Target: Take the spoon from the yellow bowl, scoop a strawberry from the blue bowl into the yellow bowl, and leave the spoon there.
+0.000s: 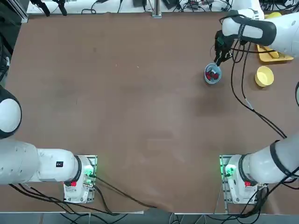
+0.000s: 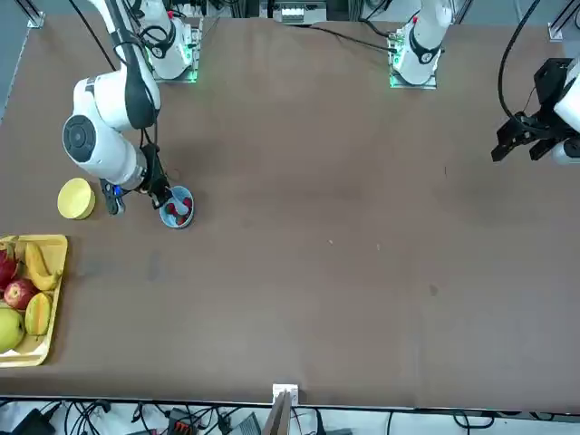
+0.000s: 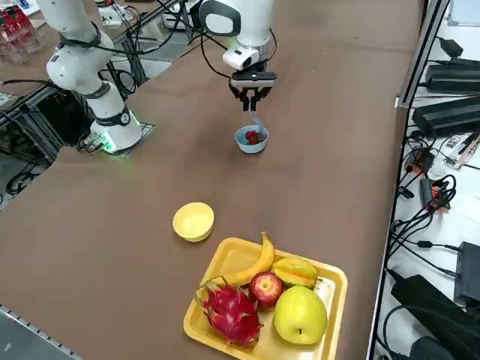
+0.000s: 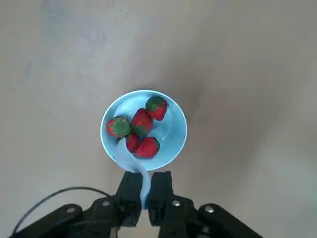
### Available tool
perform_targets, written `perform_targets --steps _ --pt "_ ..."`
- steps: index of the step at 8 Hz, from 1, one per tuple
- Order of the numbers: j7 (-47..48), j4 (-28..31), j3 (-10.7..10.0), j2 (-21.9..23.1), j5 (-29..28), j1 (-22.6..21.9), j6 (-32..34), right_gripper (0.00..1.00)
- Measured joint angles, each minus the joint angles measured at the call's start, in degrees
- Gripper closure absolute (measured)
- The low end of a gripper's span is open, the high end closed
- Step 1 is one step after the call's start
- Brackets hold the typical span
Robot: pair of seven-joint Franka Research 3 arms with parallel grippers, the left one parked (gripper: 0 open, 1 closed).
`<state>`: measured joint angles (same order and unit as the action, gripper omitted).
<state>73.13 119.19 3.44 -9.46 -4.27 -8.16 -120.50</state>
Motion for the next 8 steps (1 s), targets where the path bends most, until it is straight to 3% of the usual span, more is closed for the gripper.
perform_targets --steps 8 --pt "-6.3 0.0 0.5 0.0 0.0 -0.2 2.5 0.89"
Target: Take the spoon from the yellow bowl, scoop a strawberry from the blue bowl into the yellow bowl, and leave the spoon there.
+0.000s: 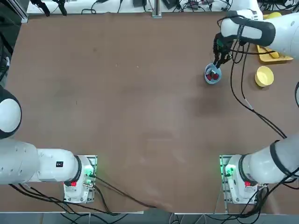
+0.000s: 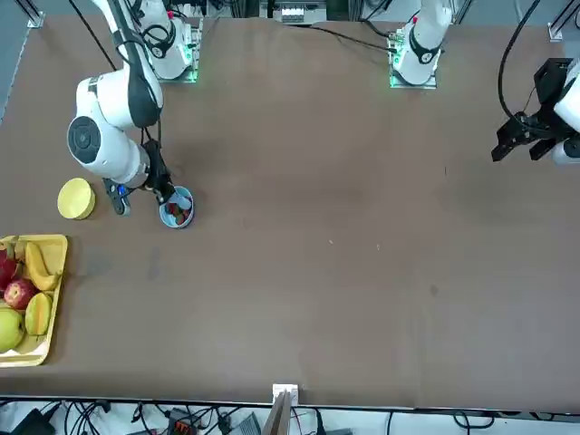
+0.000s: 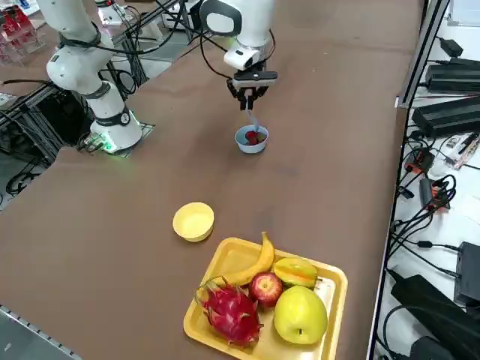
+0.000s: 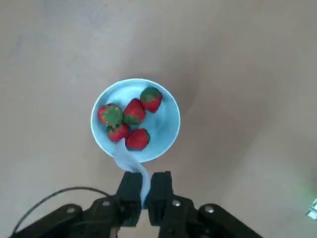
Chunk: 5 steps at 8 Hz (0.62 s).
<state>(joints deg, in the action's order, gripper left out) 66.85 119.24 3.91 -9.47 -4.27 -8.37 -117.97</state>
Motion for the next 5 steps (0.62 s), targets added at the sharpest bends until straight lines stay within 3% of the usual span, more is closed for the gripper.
perform_targets --steps 5 --pt "-2.5 0.0 0.0 -0.4 0.0 0.0 0.2 0.89"
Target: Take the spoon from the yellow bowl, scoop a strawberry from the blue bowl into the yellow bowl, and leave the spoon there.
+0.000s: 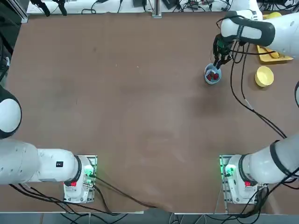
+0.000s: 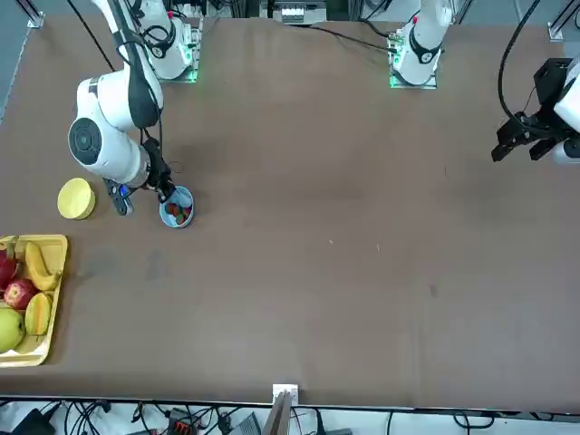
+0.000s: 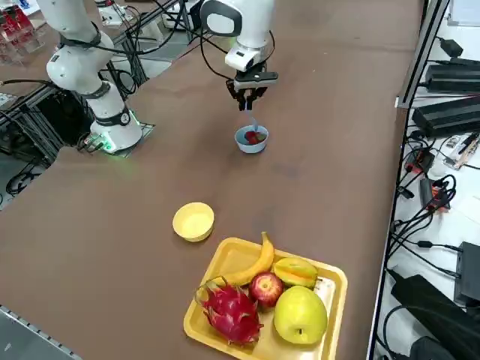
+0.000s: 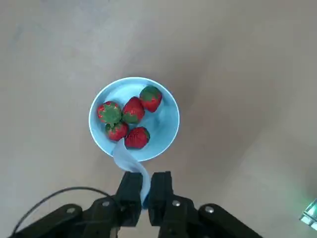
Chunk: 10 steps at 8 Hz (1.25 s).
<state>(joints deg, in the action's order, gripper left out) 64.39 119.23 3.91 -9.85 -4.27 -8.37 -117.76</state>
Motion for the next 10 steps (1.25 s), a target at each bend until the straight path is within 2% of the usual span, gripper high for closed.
perform_targets --steps 5,10 --pt "-6.6 0.0 -0.3 -1.4 0.3 0.2 0.0 0.89" --pt "-8.0 -0.4 0.1 -2.5 5.3 -0.8 0.5 0.89"
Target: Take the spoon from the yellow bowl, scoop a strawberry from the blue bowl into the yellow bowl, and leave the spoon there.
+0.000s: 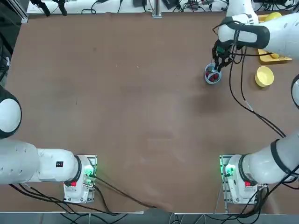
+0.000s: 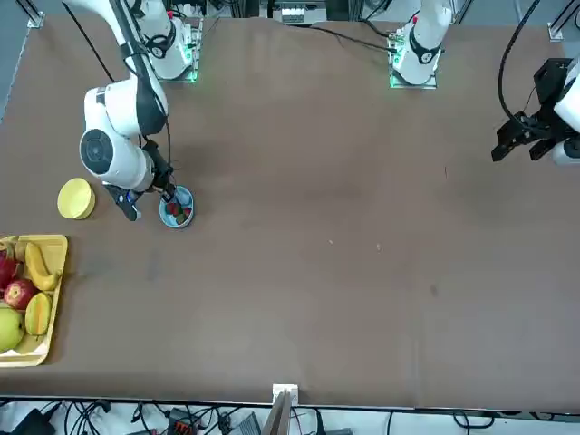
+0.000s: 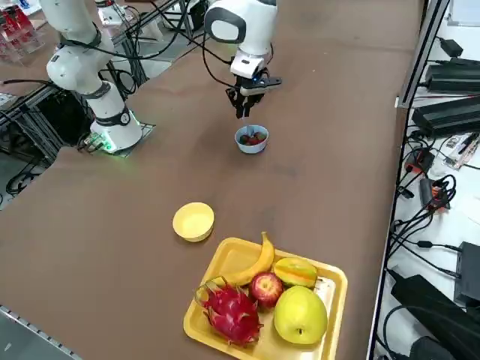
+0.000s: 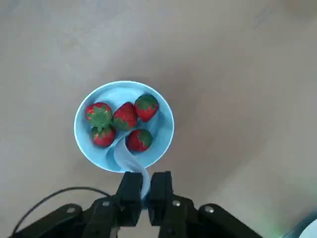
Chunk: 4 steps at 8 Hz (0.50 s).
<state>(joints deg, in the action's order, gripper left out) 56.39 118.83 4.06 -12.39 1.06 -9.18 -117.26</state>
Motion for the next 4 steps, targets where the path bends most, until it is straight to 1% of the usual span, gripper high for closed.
perform_targets --steps 4 --pt "-0.1 -3.1 0.2 -1.8 5.6 -1.8 3.2 0.89"
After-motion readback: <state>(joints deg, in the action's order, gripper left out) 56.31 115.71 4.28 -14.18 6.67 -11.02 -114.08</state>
